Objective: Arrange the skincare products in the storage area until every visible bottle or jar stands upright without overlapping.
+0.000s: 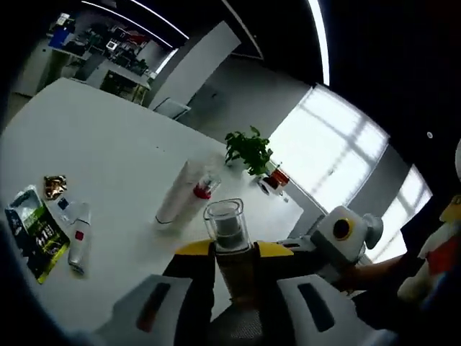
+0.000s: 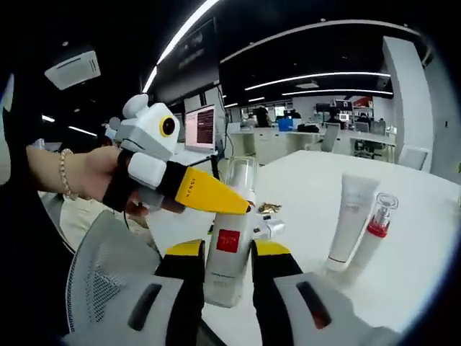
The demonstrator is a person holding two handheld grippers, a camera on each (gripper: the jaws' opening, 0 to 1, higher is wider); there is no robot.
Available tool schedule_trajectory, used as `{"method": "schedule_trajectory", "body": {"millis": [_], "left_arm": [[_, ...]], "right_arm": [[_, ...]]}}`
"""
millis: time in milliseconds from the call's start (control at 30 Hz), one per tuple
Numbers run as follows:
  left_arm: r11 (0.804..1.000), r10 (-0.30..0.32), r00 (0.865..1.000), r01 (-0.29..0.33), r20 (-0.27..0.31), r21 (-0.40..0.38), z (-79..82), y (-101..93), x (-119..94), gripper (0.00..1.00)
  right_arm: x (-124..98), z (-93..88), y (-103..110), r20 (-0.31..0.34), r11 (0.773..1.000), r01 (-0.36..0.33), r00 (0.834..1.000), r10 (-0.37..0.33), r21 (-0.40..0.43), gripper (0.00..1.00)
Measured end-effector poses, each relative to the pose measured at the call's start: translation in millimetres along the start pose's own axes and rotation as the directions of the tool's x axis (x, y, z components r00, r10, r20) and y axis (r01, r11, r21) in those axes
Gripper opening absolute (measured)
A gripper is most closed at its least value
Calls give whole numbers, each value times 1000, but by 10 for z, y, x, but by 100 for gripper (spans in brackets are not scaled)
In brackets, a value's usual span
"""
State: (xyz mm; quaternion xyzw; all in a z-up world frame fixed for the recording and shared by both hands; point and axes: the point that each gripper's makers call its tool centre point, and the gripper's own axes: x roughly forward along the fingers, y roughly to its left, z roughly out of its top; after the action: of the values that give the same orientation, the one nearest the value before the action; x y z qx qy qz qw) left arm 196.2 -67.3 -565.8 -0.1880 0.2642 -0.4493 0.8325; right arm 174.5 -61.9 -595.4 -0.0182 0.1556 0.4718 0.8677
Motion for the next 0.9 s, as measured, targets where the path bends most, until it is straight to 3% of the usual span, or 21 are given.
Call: {"method": "schedule_trajectory", "body": {"millis": [167,233,267,400,567,833,867,900], "left_arm": [[976,-61,995,77,-84,204,72,-167,-3,15],[962,-82,991,106,-105,253,100,-211,-6,15],[944,-118,984,152,-133,293,111,-287,-11,15],[900,-195,965,247,-175,359,139,-467,-17,15],[836,-210,943,311,-260,452,83,-575,7,15],[795,-289,919,386,-267,468,77,-729,32,15],[778,-304,913,403,-272,482,74,-748,35,15],[776,-310,909,410,-276,479,69,-755,35,15]], "right_arm": [[-74,10,13,5,998,-59,998,59,25,25],[-101,23,28,17,996,-83,996,82,35,25],[-127,33,28,20,995,-96,995,96,39,25],[-190,95,73,56,981,-182,982,179,72,27],[-303,218,86,85,966,-246,967,240,80,25],[-366,259,109,84,959,-277,959,272,56,24],[-390,265,140,86,954,-296,952,292,38,22],[-396,264,143,86,954,-299,952,295,36,22]]}}
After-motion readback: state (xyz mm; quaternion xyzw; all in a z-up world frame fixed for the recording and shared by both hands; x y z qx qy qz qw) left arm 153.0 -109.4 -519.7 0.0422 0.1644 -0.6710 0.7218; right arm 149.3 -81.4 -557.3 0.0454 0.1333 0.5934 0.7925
